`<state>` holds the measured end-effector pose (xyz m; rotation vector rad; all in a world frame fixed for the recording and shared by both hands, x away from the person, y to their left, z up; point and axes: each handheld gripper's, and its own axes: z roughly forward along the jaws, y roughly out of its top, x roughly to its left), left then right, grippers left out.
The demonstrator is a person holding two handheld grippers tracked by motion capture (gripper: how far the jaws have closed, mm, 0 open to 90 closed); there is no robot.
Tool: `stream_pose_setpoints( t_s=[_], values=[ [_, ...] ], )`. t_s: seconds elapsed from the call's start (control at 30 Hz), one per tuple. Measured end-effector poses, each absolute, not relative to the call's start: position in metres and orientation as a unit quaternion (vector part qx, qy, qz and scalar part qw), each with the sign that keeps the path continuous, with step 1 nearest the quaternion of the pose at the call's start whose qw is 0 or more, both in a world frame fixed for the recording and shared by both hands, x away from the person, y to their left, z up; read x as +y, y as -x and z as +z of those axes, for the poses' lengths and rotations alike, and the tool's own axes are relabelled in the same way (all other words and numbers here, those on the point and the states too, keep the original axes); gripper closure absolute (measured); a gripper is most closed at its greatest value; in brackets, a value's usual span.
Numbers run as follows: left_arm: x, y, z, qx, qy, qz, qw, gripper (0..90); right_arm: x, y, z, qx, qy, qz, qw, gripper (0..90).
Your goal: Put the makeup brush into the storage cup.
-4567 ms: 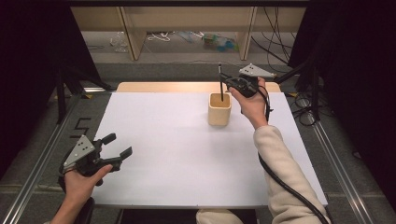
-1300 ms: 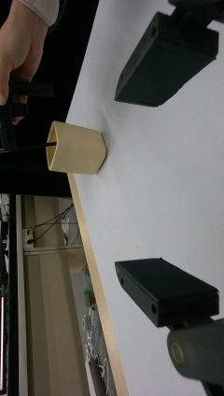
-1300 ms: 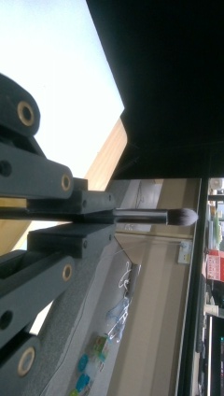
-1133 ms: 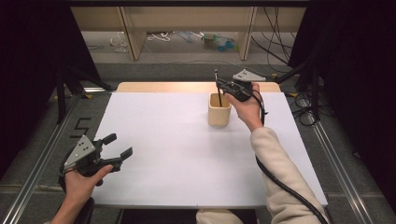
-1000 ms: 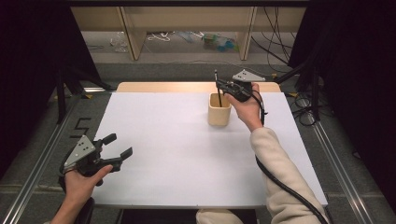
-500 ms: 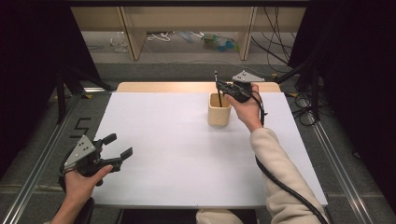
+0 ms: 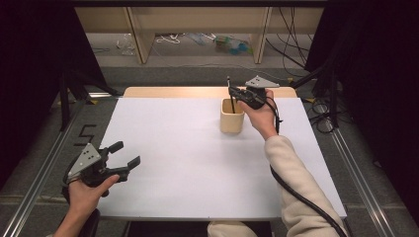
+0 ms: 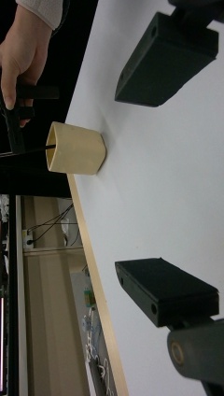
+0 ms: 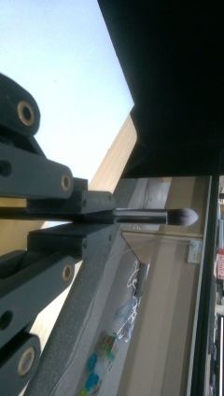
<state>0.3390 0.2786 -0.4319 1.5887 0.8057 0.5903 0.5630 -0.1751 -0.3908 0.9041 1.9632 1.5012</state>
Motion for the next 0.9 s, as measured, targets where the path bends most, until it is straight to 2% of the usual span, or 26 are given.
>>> stream_pose_setpoints(
  t_s=[0.9],
  values=[
    [0.2787,-0.339,-0.4319,0.347,-0.682,0.254,0.591,15.3,-0.1752,-0.5649,-0.3944,0.724,-0.328,0.549,0.258,83.7]
  ],
)
